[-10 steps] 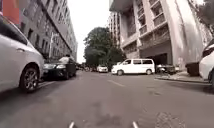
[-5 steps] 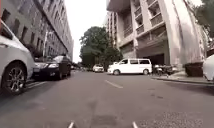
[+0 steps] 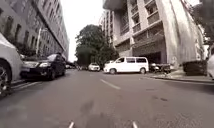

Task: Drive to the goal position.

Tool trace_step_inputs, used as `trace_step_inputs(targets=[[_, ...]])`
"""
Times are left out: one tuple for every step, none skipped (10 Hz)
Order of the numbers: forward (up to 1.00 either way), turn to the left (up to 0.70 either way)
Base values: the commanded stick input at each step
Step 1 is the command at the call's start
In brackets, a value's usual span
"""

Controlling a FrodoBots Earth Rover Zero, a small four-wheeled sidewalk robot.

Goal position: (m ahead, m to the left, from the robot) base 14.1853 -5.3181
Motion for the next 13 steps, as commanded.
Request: trace_step_inputs(targets=[[0.70,0.00],[0.70,0.00],[0.70,0.00],[0.70,0.00],[0.70,0.00],[0.70,0.00],[0.70,0.00],[0.70,0.00],[0.70,0.00],[0.70,0.00],[0.70,0.00],[0.70,0.00],[0.70,0.00]])
